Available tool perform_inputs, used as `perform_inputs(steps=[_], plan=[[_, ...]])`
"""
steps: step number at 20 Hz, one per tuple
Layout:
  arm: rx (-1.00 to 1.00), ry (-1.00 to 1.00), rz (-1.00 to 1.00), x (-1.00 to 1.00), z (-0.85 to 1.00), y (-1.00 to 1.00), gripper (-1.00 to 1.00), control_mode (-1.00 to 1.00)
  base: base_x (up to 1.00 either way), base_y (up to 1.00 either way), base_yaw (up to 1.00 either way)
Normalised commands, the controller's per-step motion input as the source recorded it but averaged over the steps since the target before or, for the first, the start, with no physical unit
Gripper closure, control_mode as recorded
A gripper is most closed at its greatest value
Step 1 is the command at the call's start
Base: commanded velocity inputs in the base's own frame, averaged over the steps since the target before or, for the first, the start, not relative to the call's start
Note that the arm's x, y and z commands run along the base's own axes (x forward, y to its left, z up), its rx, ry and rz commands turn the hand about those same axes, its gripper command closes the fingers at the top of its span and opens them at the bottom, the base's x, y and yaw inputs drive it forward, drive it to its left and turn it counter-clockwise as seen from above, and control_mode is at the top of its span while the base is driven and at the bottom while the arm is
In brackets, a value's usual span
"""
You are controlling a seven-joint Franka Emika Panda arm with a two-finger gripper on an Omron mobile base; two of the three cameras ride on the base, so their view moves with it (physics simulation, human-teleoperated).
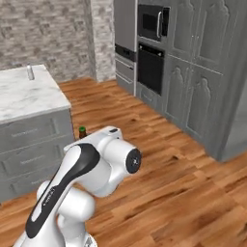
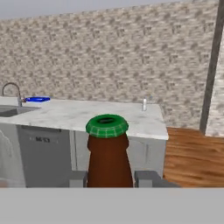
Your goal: Place the drinks on the dining counter in a tight cluster.
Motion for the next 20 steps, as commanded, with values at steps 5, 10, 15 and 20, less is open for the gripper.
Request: perform_inputs(steps=[5, 10, 15, 20], plan=[[0.00, 0.00, 0.00, 0.00, 0.00, 0.00, 1.00, 1.00, 1.00, -0.60, 0.55], [0.00, 0.00, 0.00, 0.00, 0.00, 0.00, 1.00, 1.00, 1.00, -0.58, 0.58], [0.00, 0.00, 0.00, 0.00, 0.00, 0.00, 1.00, 1.00, 1.00, -0.60, 0.57], [0.00, 0.00, 0.00, 0.00, 0.00, 0.00, 1.00, 1.00, 1.00, -0.58, 0.58]])
